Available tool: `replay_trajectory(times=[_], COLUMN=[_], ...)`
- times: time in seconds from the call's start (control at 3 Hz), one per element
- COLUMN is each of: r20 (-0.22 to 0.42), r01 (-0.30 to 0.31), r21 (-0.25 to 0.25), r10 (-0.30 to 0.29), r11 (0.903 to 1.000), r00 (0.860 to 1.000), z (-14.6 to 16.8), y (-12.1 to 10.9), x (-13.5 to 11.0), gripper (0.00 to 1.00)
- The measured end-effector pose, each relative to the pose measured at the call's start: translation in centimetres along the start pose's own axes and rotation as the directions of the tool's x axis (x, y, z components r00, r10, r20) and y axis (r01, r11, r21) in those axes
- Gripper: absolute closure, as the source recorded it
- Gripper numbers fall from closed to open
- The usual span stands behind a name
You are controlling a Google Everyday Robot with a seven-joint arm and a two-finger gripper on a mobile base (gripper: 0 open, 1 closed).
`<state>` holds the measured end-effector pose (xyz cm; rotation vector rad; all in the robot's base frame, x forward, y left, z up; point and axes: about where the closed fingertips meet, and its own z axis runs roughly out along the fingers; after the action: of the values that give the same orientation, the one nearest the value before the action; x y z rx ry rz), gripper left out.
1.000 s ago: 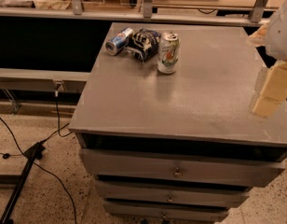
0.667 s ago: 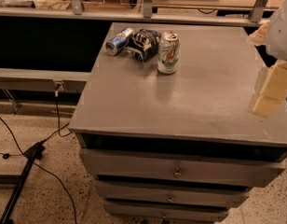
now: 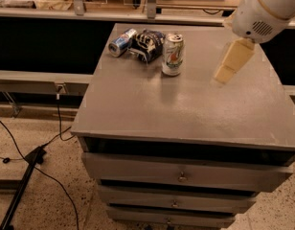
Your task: Pick 7up can
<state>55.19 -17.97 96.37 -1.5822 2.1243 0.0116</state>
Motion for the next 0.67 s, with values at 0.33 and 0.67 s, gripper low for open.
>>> replay_trajectory(times=[0.33, 0.67], r20=[0.082, 0.133], r01=[-0.048, -0.094], r21=[0.003, 0.004], r10=[0.047, 0.093], r11=[0.9989, 0.9955], r00=[0.995, 0.987], z=[3.8, 6.8], y=[-3.7, -7.0], x=[-2.4, -4.2], gripper=[0.0, 0.0])
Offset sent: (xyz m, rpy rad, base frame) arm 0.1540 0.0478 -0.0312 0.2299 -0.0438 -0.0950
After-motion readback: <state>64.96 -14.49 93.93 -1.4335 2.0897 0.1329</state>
